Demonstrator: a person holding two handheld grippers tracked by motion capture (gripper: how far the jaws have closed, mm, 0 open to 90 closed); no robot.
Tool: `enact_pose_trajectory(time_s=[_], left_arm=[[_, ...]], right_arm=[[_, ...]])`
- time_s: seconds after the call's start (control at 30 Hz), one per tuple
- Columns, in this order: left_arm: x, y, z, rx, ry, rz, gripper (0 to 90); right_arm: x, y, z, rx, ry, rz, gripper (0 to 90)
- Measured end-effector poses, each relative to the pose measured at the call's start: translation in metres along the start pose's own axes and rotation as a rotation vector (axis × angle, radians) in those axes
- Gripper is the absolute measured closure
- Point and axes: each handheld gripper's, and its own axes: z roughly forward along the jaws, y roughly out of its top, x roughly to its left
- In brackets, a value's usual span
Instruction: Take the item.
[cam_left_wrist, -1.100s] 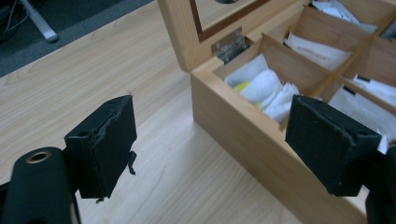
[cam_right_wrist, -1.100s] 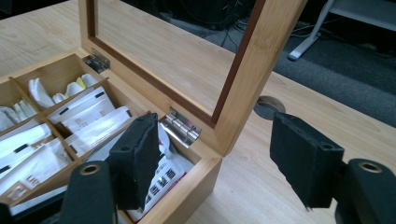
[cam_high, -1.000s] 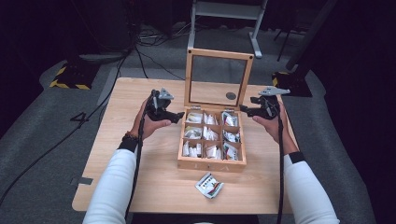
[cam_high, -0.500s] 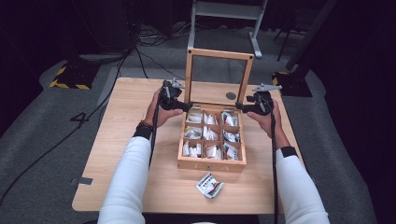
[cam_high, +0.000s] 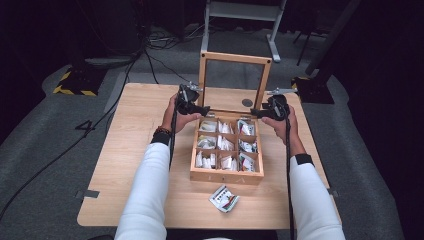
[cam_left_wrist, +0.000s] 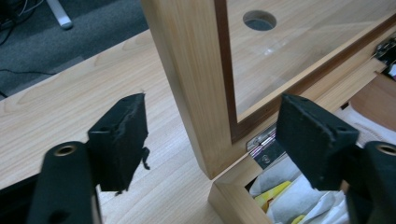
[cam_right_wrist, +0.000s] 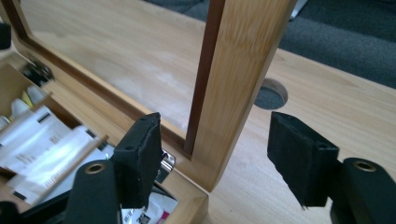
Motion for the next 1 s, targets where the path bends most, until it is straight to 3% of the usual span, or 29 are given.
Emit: enact_pose_trajectory(time_s=[0.1,0.27,0.37,0.5,0.7,0.87,1.0], left_arm=[[0.001,0.0,0.001,-0.002,-0.004,0.0,27.2],[0.001,0.003,0.004,0.0,0.012,-0.003,25.6],[0.001,0.005,0.006,-0.007,-0.016,-0.022,24.7],[-0.002,0.007,0.009,0.0,-0.015,-0.016,25.7],[-0.008,0.012,0.009,-0.017,-0.01,-0.001,35.8],[-0.002,0.01,0.003,-0.043,-0.034,-0.037,43.2],[-0.003,0.012,-0.002,-0.049,-0.026,-0.025,46.1]], right_arm=[[-0.003,-0.002,0.002,0.006,-0.004,0.012,39.6],[-0.002,-0.002,0.005,-0.007,0.029,0.024,45.7],[-0.001,-0.001,0.007,-0.018,0.038,0.026,48.6],[0.003,0.0,0.009,-0.032,0.043,0.032,49.6],[0.002,0.0,0.008,-0.042,0.036,0.042,52.7],[0.003,0.001,0.006,-0.06,0.032,0.065,52.6],[0.004,0.001,0.004,-0.069,0.031,0.081,52.8]])
